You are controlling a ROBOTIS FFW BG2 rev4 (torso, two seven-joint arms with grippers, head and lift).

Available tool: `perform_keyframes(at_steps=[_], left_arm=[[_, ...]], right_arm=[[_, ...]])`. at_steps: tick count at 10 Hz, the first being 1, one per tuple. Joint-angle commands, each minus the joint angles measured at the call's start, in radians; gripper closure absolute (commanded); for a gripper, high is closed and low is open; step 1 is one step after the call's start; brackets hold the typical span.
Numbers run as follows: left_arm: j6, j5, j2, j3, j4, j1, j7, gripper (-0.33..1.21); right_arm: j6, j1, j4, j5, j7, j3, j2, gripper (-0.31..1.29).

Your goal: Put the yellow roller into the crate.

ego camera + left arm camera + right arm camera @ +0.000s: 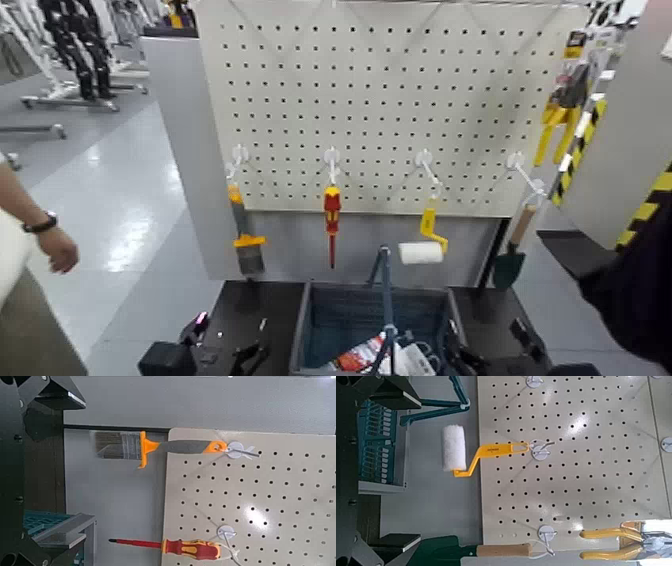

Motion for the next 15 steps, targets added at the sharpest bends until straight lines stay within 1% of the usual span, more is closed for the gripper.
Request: perform_keyframes(at_steps=[1, 4, 5, 6, 7, 9, 11, 15], left_arm=[[0.003, -0.002, 0.002, -0.003, 0.000, -0.002, 0.000, 0.13], [0.003, -0.006, 0.002, -0.003, 0.003, -0.003, 0.000, 0.13], [0.003, -0.006, 0.000, -0.003, 0.003, -0.003, 0.000, 0.14], [0.003, -0.005, 0.002, -0.003, 0.003, -0.003, 0.000, 0.14], [0.005, -0.005, 0.002, -0.003, 0.003, -0.003, 0.000, 0.14], [0.005, -0.003, 0.002, -0.003, 0.003, -0.003, 0.000, 0.14], [0.005, -0.002, 0.000, -0.001, 0.003, -0.003, 0.000, 0.14], [0.003, 0.000, -0.001, -0.001, 0.003, -0.003, 0.000, 0.14]], right_arm=[[-0.001, -0.001, 0.001, 0.000, -0.001, -0.002, -0.002, 0.13], [0.007, -0.008, 0.002, -0.003, -0.002, -0.002, -0.005, 0.13], [0.032, -0.012, -0.001, -0.014, 0.010, -0.006, -0.006, 0.13], [0.064, -0.023, -0.008, -0.011, 0.059, -0.037, -0.002, 0.12], [0.093, -0.041, -0.011, -0.010, 0.105, -0.058, 0.000, 0.12], [0.157, -0.089, -0.011, 0.001, 0.211, -0.094, 0.000, 0.12], [0.220, -0.155, -0.001, 0.001, 0.305, -0.121, -0.012, 0.12], [0.298, -0.276, 0.064, -0.017, 0.408, -0.132, -0.057, 0.12]])
